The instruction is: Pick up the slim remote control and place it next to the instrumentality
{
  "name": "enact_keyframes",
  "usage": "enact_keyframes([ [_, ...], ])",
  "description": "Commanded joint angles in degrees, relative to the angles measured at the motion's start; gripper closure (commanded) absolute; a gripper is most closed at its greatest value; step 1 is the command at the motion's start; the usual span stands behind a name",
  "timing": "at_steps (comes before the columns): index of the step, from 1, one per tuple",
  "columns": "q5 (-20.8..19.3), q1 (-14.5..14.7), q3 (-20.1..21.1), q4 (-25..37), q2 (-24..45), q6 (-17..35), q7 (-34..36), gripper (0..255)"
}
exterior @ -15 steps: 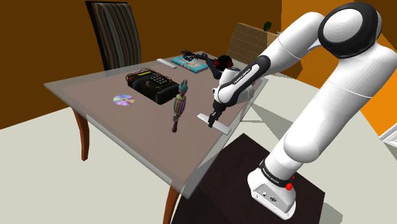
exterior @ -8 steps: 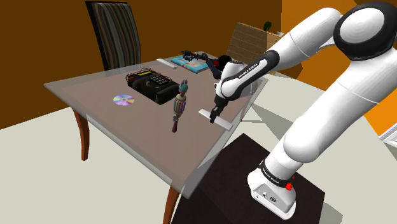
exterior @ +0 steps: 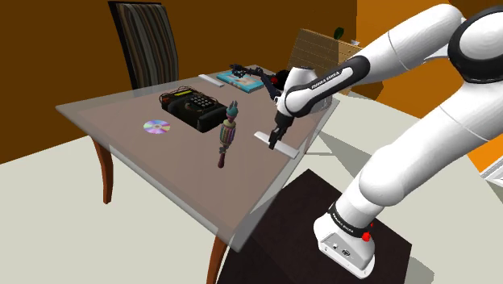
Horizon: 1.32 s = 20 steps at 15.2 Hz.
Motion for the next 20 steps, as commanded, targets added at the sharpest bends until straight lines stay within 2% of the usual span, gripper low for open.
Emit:
enact_keyframes([
  [1, -0.2, -0.1, 0.1, 0.5, -1.4, -2.0, 0.2, 255],
  [2, -0.2, -0.1, 0.1, 0.5, -1.5, -2.0, 0.2, 255],
  [10, 3.4, 6.2, 7.3, 9.1, 6.5, -2.9, 10.5, 255],
  [20, 3.7, 12.3, 13.3, 25.3, 19.1, -6.6, 22.3, 255],
])
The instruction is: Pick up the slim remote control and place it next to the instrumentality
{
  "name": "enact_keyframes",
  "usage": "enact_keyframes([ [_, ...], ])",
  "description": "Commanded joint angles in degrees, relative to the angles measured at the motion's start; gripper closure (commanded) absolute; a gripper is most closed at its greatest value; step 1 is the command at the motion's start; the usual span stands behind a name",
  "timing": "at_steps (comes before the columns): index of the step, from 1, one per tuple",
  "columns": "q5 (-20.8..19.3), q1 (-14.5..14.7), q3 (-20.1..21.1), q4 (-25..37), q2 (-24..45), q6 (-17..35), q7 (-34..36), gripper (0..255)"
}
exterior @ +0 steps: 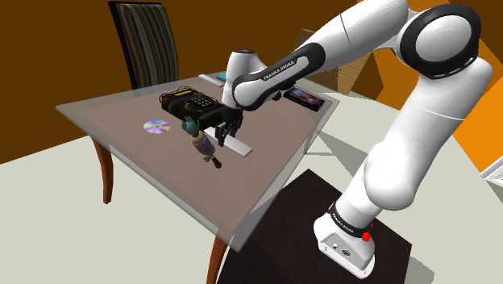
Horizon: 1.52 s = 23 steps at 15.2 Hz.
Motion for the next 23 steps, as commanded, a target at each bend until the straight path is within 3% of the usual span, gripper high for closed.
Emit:
enact_keyframes([
  [1, -0.3, 1.0, 0.8, 4.1, 3.2, -1.0, 2.1, 255],
  [10, -2.2, 6.6, 3.2, 24.5, 17.0, -7.7, 10.7, 255],
  [16, -3.4, 10.7, 3.8, 43.0, 28.5, -14.9, 15.2, 255],
  [23, -3.8, 10.8, 3.6, 41.8, 31.3, -10.9, 15.5, 255],
])
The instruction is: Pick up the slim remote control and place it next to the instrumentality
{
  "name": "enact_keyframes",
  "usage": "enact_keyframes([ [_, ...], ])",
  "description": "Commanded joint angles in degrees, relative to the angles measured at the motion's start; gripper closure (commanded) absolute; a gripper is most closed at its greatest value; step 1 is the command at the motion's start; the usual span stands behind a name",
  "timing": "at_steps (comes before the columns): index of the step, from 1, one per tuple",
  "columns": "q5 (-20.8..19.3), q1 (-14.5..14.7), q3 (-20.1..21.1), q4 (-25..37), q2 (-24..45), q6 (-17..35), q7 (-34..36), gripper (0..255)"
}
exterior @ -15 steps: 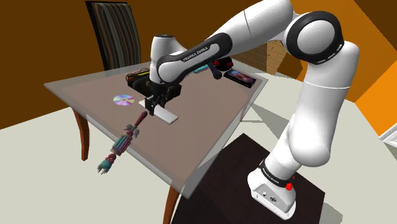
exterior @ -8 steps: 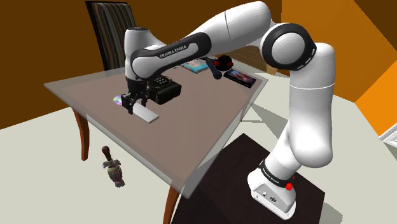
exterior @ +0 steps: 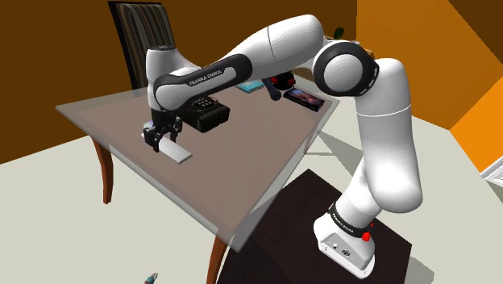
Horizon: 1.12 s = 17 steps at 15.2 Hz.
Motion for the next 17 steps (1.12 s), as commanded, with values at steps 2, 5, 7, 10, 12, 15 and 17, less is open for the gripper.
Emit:
enact_keyframes([
  [2, -0.2, 0.0, -0.1, -0.3, 1.3, 1.7, 0.0, 255],
  [5, -0.3, 0.1, -0.2, -0.6, 2.7, 3.3, 0.1, 255],
  [7, -0.4, 0.1, -0.3, -0.6, 3.7, 4.4, 0.2, 255],
  [10, -0.4, 0.1, -0.3, -0.6, 3.7, 4.4, 0.2, 255],
  [12, -0.4, 0.1, -0.3, -0.6, 3.7, 4.4, 0.2, 255],
  [15, -0.4, 0.1, -0.3, -0.6, 3.7, 4.4, 0.2, 0],
  [17, -0.4, 0.1, -0.3, -0.6, 3.7, 4.4, 0.2, 0],
])
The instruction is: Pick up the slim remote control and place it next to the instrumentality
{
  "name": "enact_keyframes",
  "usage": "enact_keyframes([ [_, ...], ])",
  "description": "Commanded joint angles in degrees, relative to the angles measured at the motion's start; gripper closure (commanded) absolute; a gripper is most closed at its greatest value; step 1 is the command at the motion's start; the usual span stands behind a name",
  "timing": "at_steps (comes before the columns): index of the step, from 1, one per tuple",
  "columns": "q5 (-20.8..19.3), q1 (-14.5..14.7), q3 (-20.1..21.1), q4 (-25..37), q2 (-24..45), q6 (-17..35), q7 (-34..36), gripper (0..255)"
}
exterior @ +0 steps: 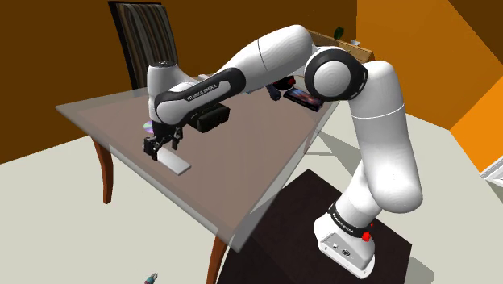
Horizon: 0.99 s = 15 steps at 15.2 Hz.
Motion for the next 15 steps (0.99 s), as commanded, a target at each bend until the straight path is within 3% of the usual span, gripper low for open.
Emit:
enact_keyframes([
  [1, 0.0, 0.0, 0.0, 0.0, 0.0, 0.0, 0.0, 0],
  [3, 0.0, 0.0, 0.0, 0.0, 0.0, 0.0, 0.0, 0],
  [7, 0.5, -0.2, 0.4, 0.9, -4.2, -5.1, -0.3, 0],
  [15, 0.5, -0.2, 0.4, 0.9, -4.2, -5.1, -0.3, 0],
])
